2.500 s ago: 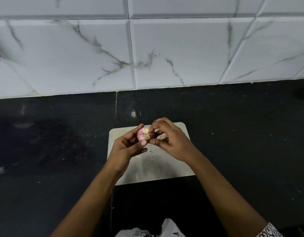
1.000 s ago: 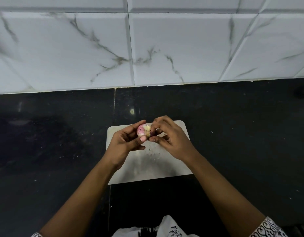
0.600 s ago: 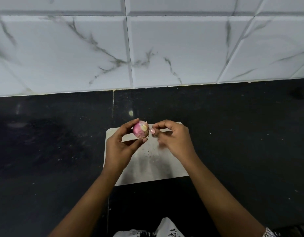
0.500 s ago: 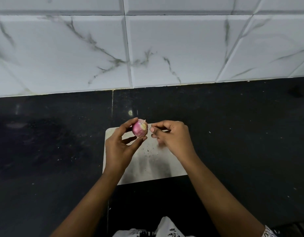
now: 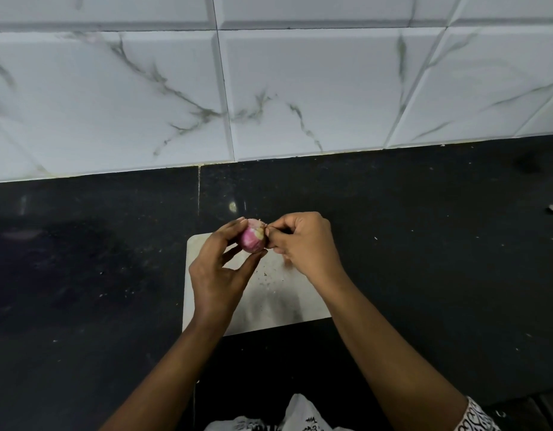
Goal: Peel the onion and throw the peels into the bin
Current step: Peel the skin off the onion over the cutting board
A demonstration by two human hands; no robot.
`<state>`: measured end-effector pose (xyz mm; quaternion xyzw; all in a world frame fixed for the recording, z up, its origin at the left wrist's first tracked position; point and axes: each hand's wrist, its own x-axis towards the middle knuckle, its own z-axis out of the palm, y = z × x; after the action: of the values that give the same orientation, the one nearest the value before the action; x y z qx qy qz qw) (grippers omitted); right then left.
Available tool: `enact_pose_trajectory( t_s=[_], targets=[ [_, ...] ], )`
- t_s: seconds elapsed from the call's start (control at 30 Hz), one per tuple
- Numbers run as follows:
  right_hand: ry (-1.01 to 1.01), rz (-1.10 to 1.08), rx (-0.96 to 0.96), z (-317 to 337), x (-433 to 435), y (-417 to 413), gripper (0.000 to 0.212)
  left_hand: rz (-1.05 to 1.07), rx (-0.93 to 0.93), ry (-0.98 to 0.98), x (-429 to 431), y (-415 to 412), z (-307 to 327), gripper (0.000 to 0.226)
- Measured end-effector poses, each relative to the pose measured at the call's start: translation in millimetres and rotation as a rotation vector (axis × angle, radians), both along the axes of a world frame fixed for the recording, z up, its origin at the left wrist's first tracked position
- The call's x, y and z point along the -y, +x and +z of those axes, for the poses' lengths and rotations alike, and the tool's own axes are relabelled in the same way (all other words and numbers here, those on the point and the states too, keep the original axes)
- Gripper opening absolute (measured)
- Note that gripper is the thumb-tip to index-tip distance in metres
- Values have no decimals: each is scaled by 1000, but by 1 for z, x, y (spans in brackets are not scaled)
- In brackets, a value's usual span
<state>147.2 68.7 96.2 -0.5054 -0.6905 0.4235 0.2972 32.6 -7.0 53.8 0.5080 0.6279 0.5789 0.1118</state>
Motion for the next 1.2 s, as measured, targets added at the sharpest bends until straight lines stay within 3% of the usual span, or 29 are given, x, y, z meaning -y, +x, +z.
enact_pose_trajectory(
  t_s=[0.17, 0.47, 0.67, 0.8, 0.97, 1.2],
  targets=[
    [-13, 26, 3, 5, -1, 2, 10, -18, 6, 21, 2, 0, 1, 54],
    [-7, 46, 29, 7, -1, 3, 7, -88, 220, -32, 5, 1, 2, 54],
    [16, 65, 92, 4, 1, 7, 5, -171, 265, -116, 5, -8, -1, 55],
    [3, 58, 30, 0, 2, 9, 5, -181, 321, -140, 5, -11, -4, 57],
    [53, 149, 96, 3, 3, 12, 31, -206, 252, -153, 7, -10, -3, 57],
    [141, 194, 230, 10, -1, 10, 28, -203, 188, -129, 6, -8, 0, 55]
  ],
)
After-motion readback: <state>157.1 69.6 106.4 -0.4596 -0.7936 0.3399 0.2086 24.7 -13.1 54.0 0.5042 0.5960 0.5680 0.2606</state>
